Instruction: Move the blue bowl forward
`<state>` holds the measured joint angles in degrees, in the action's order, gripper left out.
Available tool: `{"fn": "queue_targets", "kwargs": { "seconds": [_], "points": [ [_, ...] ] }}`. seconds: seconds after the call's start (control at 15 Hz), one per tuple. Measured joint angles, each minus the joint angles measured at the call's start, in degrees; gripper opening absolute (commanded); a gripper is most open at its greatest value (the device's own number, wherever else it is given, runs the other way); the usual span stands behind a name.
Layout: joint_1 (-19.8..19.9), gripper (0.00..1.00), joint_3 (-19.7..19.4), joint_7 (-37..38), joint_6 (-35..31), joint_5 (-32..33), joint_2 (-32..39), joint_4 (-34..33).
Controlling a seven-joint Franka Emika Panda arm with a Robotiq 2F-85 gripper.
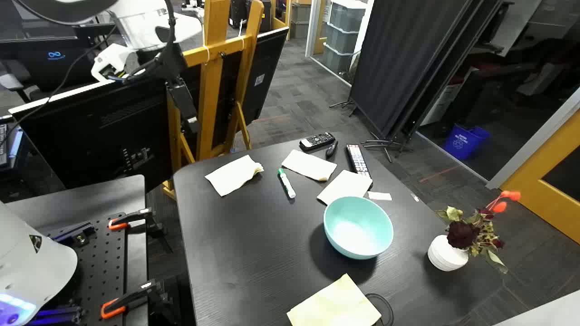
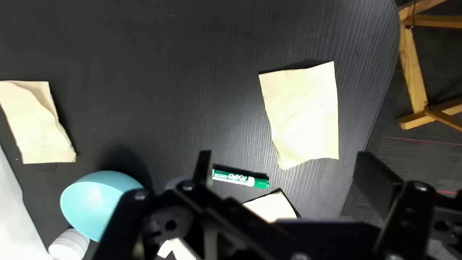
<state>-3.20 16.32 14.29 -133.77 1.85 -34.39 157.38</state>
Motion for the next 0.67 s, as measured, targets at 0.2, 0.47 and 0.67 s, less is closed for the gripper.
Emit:
{"fn": "queue_targets", "kwargs": {
  "seconds": [0.2,0.47,0.67],
  "points": [
    [0.00,1.00,0.00,0.00,0.00,0.00,0.00,0.00],
    [-0.07,1.00,-0.07,0.00,0.00,0.00,0.00,0.00],
    [-0.03,1.00,-0.67,0.03,0.00,0.01,0.00,-0.28]
  ]
}}
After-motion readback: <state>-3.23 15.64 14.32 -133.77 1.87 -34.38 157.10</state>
